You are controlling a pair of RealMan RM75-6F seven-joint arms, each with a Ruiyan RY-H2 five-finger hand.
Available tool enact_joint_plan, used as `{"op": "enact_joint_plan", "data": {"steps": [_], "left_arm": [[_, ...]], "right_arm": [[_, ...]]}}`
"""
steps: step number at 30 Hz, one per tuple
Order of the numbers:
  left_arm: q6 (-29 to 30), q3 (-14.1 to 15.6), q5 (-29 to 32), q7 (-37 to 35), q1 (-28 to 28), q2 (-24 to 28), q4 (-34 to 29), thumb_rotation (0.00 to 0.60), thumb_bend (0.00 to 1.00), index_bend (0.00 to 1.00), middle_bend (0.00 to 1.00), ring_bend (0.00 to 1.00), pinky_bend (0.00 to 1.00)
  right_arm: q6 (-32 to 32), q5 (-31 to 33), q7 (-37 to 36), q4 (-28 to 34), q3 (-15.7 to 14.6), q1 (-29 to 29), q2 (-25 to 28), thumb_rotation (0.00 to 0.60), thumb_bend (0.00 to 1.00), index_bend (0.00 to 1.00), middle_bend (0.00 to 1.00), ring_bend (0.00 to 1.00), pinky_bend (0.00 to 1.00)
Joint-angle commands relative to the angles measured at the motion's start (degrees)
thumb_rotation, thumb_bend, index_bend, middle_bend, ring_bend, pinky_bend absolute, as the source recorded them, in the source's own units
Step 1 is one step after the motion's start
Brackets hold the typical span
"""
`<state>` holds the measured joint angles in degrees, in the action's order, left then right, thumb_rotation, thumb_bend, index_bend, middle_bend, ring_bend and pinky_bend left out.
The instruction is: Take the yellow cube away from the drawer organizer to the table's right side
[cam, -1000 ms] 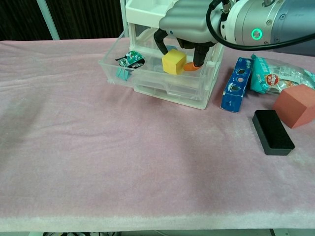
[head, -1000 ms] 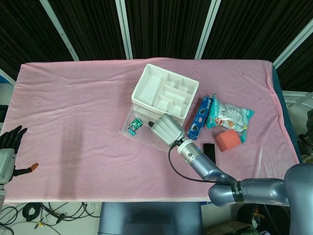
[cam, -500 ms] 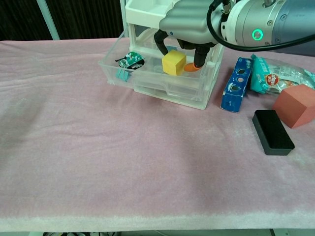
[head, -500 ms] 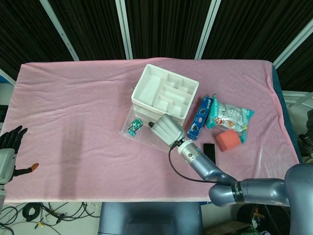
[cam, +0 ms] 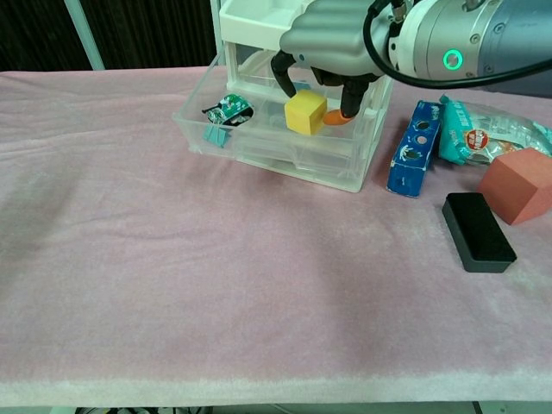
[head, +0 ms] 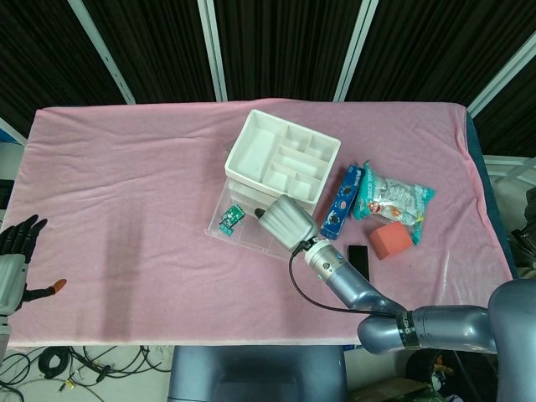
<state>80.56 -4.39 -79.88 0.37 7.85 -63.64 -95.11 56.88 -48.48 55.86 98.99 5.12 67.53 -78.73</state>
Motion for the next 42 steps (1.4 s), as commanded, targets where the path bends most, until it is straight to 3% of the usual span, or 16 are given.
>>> {"op": "enact_joint_plan", "data": {"steps": [1, 12, 22, 28, 36, 42], "left_arm": [[0.0, 0.0, 0.0, 0.0, 0.0, 0.0, 0.0, 0.6, 0.0, 0.0, 0.0, 0.0, 0.0], [0.0, -0.1, 0.1, 0.0, 0.0, 0.0, 0.0, 0.6, 0.0, 0.0, 0.0, 0.0, 0.0], [0.0, -0.2, 0.3, -0.2, 0.0, -0.1, 0.1, 0.6, 0.0, 0.0, 0.0, 0.0, 0.0], [-0.1, -0.2, 0.4, -0.3, 0.0, 0.0, 0.0, 0.6, 0.0, 0.0, 0.0, 0.0, 0.0], [-0.2, -0.2, 0.5, -0.2, 0.1, 0.0, 0.0, 0.6, 0.0, 0.0, 0.0, 0.0, 0.0], [0.1, -0.2, 0.3, 0.1, 0.0, -0.1, 0.1, 0.6, 0.0, 0.0, 0.0, 0.0, 0.0]], "right_arm": [[0.0, 0.0, 0.1, 0.1, -0.1, 0.0, 0.1, 0.6, 0.2, 0.41, 1.0, 1.0, 0.92], [0.0, 0.0, 0.2, -0.1, -0.5, -0.1, -0.3, 0.6, 0.2, 0.42, 1.0, 1.0, 0.92], [-0.2, -0.8, 0.0, -0.3, -0.8, -0.1, -0.8, 0.6, 0.26, 0.61, 1.0, 1.0, 0.92], [0.3, -1.4, -0.2, 0.1, -0.6, -0.3, -0.4, 0.6, 0.26, 0.63, 1.0, 1.0, 0.92], [2.0, -2.4, -0.6, 3.1, 0.6, -0.8, 2.7, 0.6, 0.26, 0.63, 1.0, 1.0, 0.92], [4.7, -4.8, -1.5, 8.7, 1.5, -2.3, 8.4, 0.6, 0.26, 0.63, 1.0, 1.0, 0.92]]}}
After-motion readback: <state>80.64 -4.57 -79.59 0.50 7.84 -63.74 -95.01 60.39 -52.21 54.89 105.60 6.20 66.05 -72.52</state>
